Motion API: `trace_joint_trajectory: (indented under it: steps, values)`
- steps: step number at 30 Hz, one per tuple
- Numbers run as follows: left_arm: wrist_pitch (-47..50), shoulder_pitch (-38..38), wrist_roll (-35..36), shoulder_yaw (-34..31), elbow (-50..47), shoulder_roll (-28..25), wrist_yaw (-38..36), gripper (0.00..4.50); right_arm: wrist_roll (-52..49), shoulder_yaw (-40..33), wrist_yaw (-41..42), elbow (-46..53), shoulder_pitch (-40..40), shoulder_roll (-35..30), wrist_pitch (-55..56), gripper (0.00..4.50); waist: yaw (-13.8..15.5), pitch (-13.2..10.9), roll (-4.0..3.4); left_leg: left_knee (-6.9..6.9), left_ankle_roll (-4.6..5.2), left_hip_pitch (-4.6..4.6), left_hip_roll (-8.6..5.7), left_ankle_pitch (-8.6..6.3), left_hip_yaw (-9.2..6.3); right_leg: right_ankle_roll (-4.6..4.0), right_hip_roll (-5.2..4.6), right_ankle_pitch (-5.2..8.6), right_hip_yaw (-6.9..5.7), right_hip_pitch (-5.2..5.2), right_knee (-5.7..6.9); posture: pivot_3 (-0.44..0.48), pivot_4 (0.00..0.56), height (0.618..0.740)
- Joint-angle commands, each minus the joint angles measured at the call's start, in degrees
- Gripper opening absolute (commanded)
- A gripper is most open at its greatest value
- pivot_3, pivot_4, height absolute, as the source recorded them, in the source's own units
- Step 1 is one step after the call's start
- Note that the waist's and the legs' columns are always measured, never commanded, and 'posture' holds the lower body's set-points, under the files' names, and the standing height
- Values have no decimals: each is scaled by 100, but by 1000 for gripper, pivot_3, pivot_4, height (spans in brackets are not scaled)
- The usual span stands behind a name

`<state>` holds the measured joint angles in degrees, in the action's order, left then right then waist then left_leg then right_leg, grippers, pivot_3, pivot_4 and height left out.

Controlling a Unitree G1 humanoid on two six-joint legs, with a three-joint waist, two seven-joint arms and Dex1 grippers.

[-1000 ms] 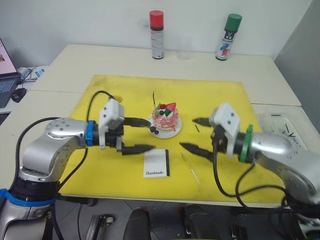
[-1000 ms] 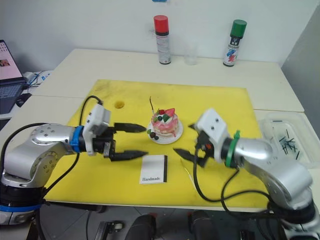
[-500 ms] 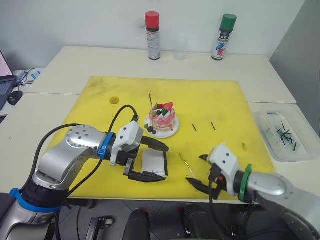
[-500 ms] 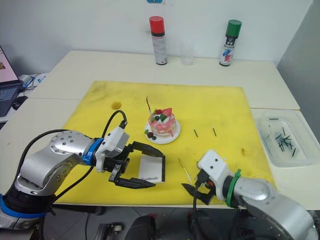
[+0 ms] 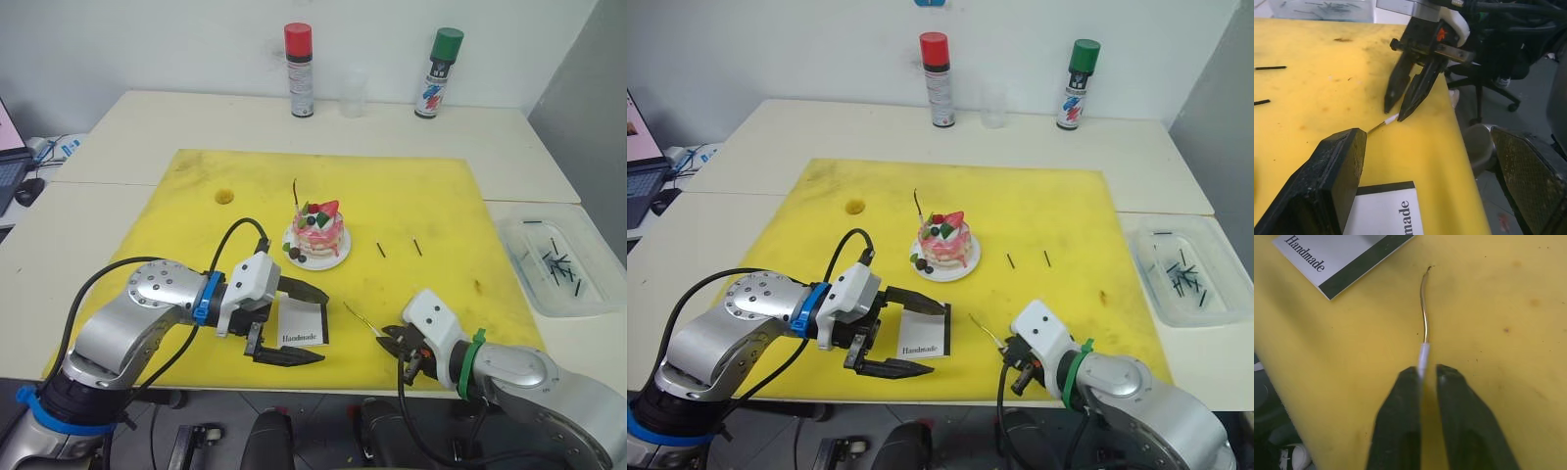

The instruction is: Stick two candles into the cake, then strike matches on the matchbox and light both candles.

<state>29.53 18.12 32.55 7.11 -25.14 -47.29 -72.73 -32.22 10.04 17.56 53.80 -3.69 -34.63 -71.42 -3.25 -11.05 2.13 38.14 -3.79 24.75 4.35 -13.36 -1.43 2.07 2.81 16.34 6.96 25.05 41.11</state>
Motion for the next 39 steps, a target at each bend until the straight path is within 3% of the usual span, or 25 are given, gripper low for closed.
trace_joint_trajectory:
  steps: [1, 6, 8, 12, 14, 16, 20, 26, 35, 39]
  values:
    - [-15, 14, 28, -31, -192, -17, 55, 4500, -232, -242, 27, 215, -107, 77, -290, 42, 1, 0, 0, 0, 0, 0, 0, 0, 0, 0, 0, 0, 0, 0, 0, 0, 150, 689]
    - [4, -6, 99, -23, -202, 47, 102, 4500, -785, -1147, 197, 334, -596, 241, -892, 42, 0, 0, 0, 1, 0, 0, 0, 0, 0, 1, 0, -1, 0, 0, 0, 0, 150, 689]
    - [119, -25, 238, -52, -228, 55, 92, 4500, -991, -1623, 424, 360, -729, -29, -1033, 42, 2, 0, 0, 2, 0, 0, 0, 0, -1, 3, 0, -2, -1, -2, 0, 0, 150, 689]
    - [122, -60, 307, -69, -280, 75, 96, 4500, -1075, -2496, 1465, 293, -280, -1424, -470, 42, 63, -4, -7, 2, 0, 2, -5, 0, 2, 2, -4, 0, 0, -4, -5, 0, 150, 689]
    - [130, -88, 337, -66, -309, 89, 103, 4500, -765, -2833, 2087, 123, 359, -1991, 281, 42, 89, -2, -4, 0, 1, 2, -6, 0, 1, 1, -6, 4, -2, -5, -8, 0, 150, 689]
    - [161, -142, 405, -54, -383, 117, 120, 4500, -113, -3426, 3008, -384, 1490, -2339, 1527, 42, 112, -2, -4, -6, 1, 1, -5, -1, -1, -1, -5, 6, -5, -5, -8, 0, 150, 689]
    - [160, -209, 409, 4, -506, 118, 140, 4500, 733, -4121, 4137, -1399, 2888, -2407, 3397, 42, 138, -1, -3, 2, 1, -3, -7, -1, -2, 5, -5, 6, -5, -19, -10, 0, 150, 689]
    - [106, -216, 310, 127, -594, 165, 219, 4500, 1280, -4287, 4720, -2529, 3360, -2346, 4681, 42, 68, -4, -1, 31, 0, -91, -6, -2, 7, -21, -6, 22, 13, -104, -11, 0, 150, 689]
    - [156, -104, 330, 204, -627, 276, 399, 4500, 1482, -4074, 4971, -3173, 3346, -2416, 4859, 42, 9, -4, -2, 76, 0, -89, 0, -1, 20, -15, -6, 19, 26, -104, -3, 0, 150, 689]
    - [175, -60, 335, 231, -636, 325, 471, 4500, 1517, -4000, 4934, -3237, 3184, -2398, 4820, 1008, 8, -3, -6, 72, 0, -87, 0, -2, 20, -14, -6, 19, 22, -104, -2, 0, 150, 689]
